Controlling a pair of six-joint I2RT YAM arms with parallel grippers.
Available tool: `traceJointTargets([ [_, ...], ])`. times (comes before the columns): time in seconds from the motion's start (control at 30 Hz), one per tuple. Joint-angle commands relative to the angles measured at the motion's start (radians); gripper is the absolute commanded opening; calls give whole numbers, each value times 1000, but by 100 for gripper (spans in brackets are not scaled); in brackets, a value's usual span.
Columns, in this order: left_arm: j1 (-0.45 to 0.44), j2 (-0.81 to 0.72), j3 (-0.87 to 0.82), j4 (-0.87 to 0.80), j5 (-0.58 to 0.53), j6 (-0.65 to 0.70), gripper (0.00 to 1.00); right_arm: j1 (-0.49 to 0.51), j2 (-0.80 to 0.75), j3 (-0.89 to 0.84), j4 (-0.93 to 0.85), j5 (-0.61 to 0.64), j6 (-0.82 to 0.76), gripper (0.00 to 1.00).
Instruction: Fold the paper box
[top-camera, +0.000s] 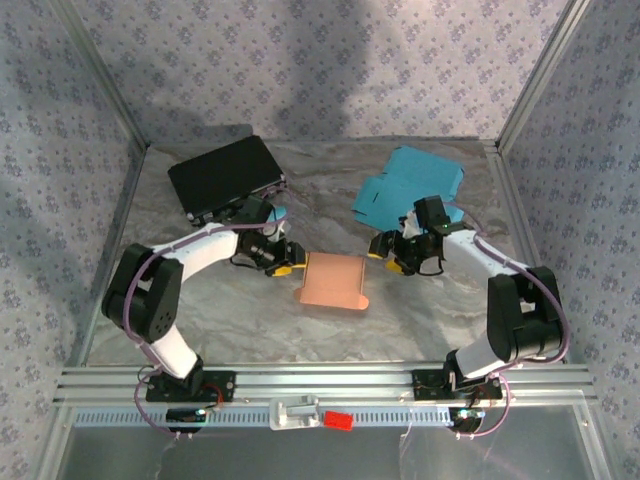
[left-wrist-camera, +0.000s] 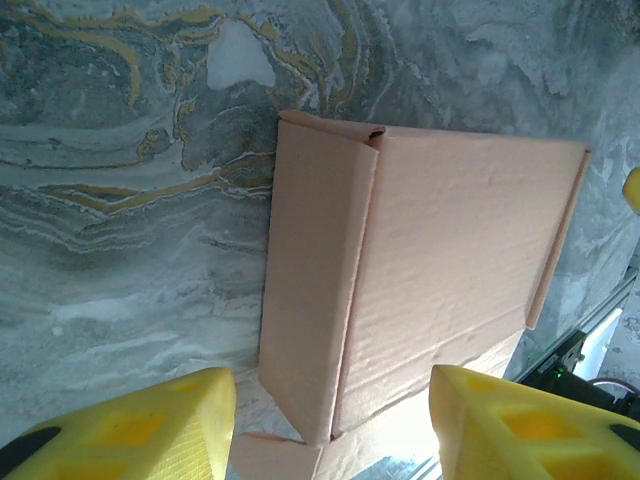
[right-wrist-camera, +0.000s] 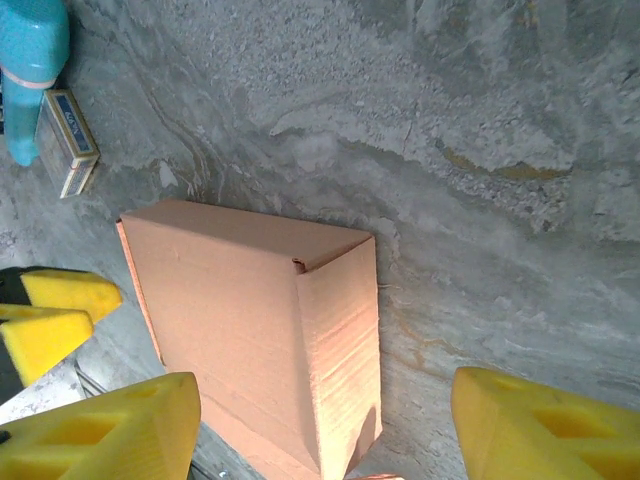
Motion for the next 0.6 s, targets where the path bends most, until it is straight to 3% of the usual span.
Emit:
traceJointTargets([
  [0.0, -11, 33, -11, 78, 50, -5, 51, 19, 19, -23, 43, -46, 3, 69],
  [0.43, -40, 62, -61, 112, 26, -19, 41, 88, 82, -71, 134, -62, 55, 67],
  [0.57, -38, 73, -80, 162, 35, -49, 31, 100, 87, -75, 146, -63, 51, 68],
])
